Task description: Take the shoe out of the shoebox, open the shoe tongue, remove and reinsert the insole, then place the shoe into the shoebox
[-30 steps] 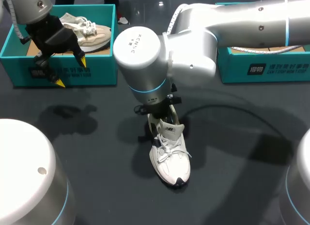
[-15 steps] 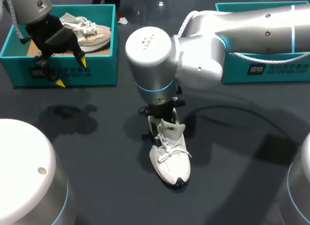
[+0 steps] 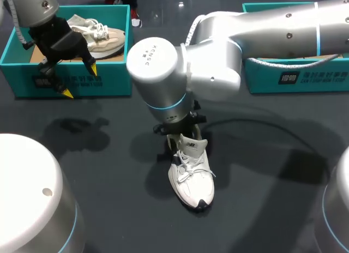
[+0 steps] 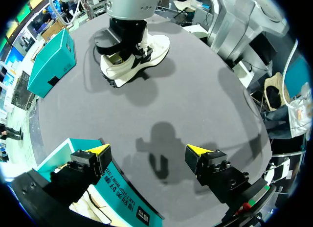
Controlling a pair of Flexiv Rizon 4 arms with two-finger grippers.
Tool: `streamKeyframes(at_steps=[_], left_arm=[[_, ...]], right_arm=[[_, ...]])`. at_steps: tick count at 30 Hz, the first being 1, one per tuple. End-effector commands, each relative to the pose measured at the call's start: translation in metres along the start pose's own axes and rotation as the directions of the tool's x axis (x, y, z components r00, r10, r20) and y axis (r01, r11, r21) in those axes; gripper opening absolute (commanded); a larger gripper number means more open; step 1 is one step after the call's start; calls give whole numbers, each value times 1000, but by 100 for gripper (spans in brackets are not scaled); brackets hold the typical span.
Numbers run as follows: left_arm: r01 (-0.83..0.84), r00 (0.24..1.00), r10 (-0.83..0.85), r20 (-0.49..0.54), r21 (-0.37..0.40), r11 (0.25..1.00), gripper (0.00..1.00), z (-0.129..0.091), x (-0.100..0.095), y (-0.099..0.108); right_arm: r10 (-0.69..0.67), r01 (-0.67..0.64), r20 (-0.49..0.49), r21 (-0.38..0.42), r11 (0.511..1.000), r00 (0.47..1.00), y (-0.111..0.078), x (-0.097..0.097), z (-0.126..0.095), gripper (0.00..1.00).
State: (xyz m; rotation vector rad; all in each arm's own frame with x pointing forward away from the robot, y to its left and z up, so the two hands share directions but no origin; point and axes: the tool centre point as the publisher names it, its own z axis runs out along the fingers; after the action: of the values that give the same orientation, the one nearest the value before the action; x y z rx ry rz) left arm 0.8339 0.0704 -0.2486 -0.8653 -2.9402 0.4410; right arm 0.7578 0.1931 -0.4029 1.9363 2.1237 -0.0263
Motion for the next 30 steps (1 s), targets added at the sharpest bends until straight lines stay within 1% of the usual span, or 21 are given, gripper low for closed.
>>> streamKeyframes(at_steps=[1, 8, 12, 15, 17, 19, 21, 24, 30], left_arm=[[0, 1000, 0, 0, -3, 1000, 100, 0, 1, 0], [0, 1000, 0, 0, -3, 1000, 100, 0, 1, 0], [0, 1000, 0, 0, -3, 1000, 100, 0, 1, 0], [0, 1000, 0, 0, -3, 1000, 100, 0, 1, 0], [0, 1000, 0, 0, -3, 1000, 100, 0, 1, 0], [0, 1000, 0, 0, -3, 1000, 100, 0, 1, 0], [0, 1000, 0, 0, -3, 1000, 100, 0, 1, 0], [0, 1000, 0, 0, -3, 1000, 100, 0, 1, 0], [0, 1000, 0, 0, -3, 1000, 100, 0, 1, 0]], right_arm=[[-2, 2, -31, 7, 1000, 1000, 2, -5, 1, 0], [-21, 22, -41, 19, 1000, 999, 5, -10, -20, 0], [-31, 33, -69, 26, 999, 997, 6, -14, -28, 0], [-43, 49, -108, 58, 997, 993, 7, -17, -29, 0], [-46, 59, -134, 94, 994, 990, 7, -19, -27, 0], [-61, 85, -179, 126, 988, 982, 7, -21, -25, 0], [-76, 108, -218, 138, 984, 973, 6, -24, -24, 0], [-70, 113, -234, 178, 977, 970, 3, -23, -23, 0], [-55, 109, -251, 207, 972, 966, -6, -17, -24, 0]])
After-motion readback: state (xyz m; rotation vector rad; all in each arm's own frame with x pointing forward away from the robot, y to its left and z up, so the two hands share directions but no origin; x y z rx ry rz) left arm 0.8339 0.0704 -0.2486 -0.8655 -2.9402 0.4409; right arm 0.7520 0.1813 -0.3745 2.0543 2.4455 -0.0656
